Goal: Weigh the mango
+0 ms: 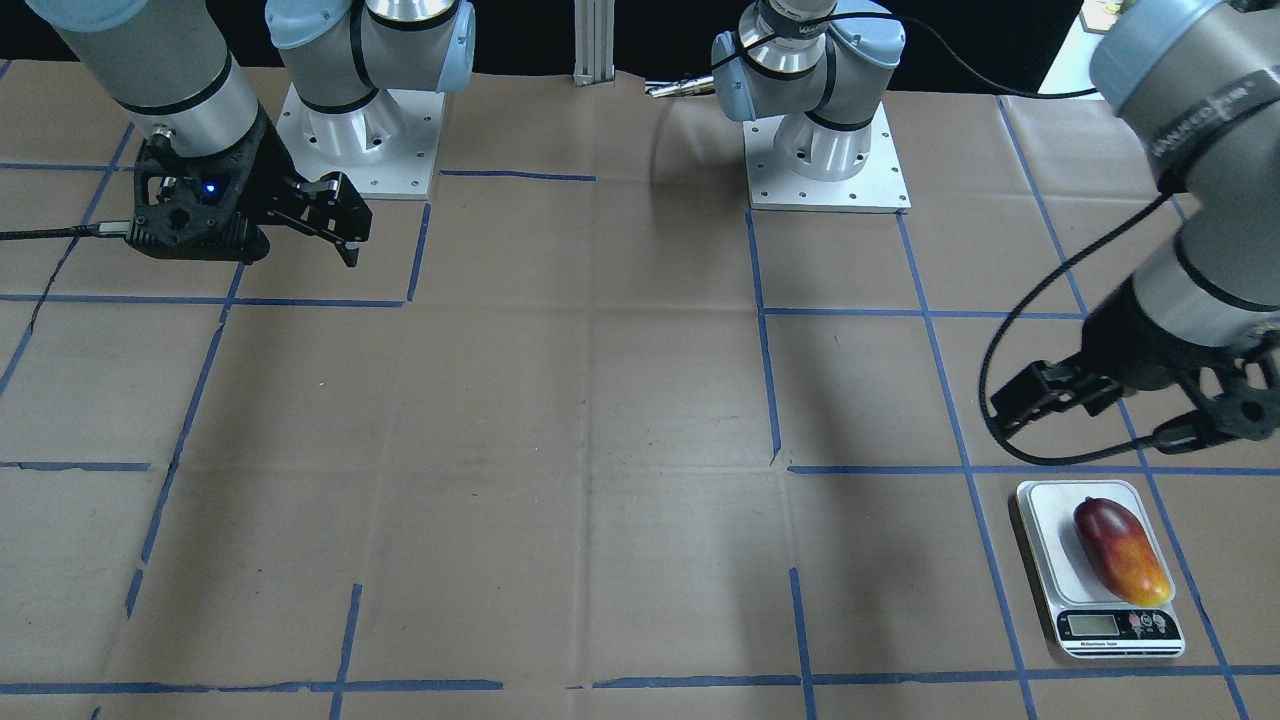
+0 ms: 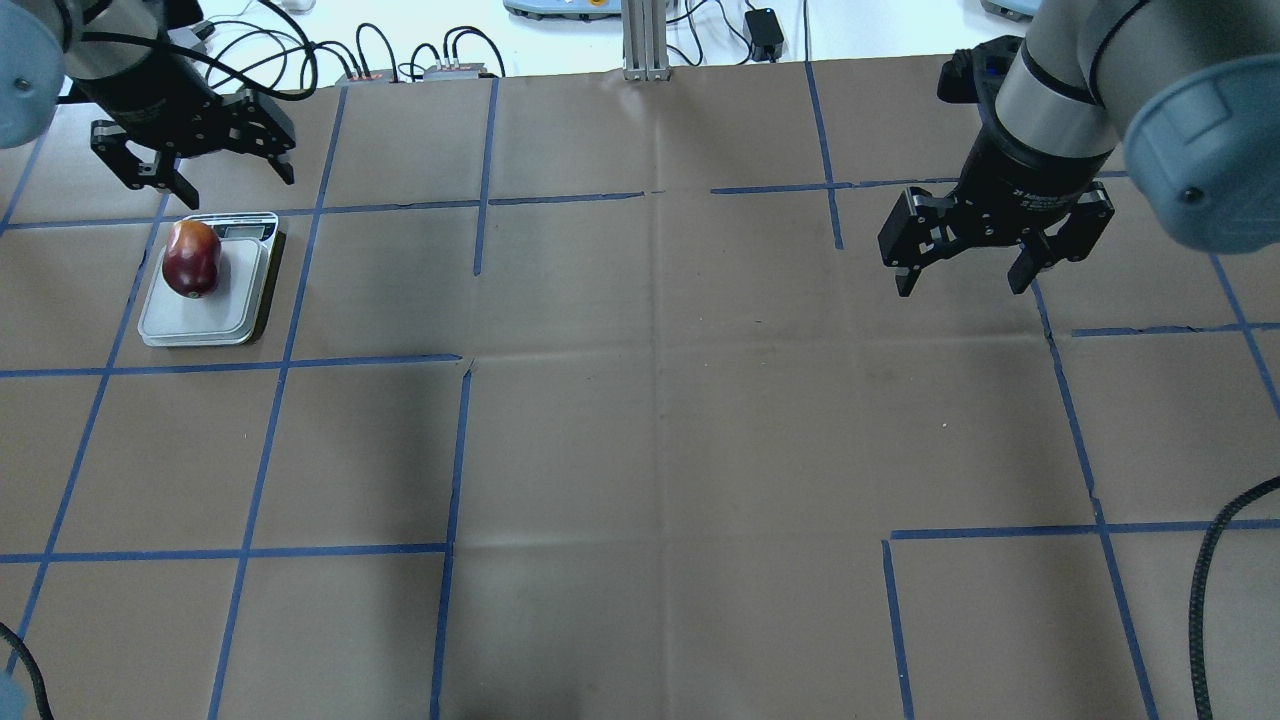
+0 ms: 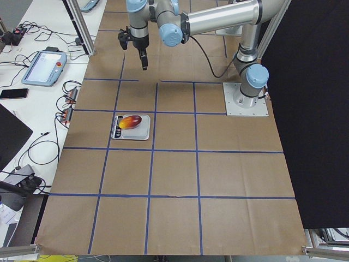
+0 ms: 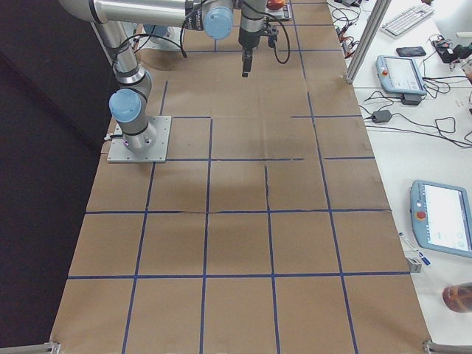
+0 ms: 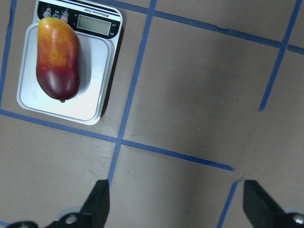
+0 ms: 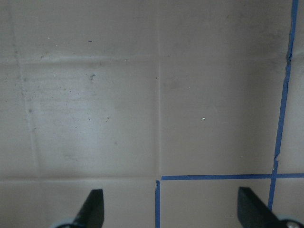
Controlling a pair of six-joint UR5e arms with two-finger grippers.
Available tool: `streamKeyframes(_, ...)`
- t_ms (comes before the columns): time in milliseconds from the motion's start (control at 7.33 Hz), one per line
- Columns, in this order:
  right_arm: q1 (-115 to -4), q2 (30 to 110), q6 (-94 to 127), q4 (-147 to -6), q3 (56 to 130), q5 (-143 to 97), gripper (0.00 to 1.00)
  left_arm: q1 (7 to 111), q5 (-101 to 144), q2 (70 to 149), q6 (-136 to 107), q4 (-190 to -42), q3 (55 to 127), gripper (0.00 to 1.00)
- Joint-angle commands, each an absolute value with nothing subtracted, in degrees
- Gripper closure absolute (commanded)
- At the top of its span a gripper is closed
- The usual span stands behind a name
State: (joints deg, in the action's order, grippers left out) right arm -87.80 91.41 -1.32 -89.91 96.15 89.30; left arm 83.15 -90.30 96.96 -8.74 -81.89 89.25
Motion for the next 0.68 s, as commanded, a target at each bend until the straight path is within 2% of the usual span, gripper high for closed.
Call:
streamKeyframes(0, -87.8, 91.41, -1.32, -89.91, 96.15, 89.3, 0.0, 89.36, -92.27, 91.16, -12.47, -81.65, 94.64, 0.0)
streamKeyframes(273, -87.8, 91.41, -1.32, -89.91, 96.15, 89.3, 0.0, 93.15, -92.46, 90.7, -12.48, -82.35, 94.3, 0.0)
streamKeyframes(545, -87.8, 91.41, -1.32, -89.91, 96.15, 89.3, 0.0, 92.73, -92.29, 89.74, -8.73, -83.22, 95.27, 0.0)
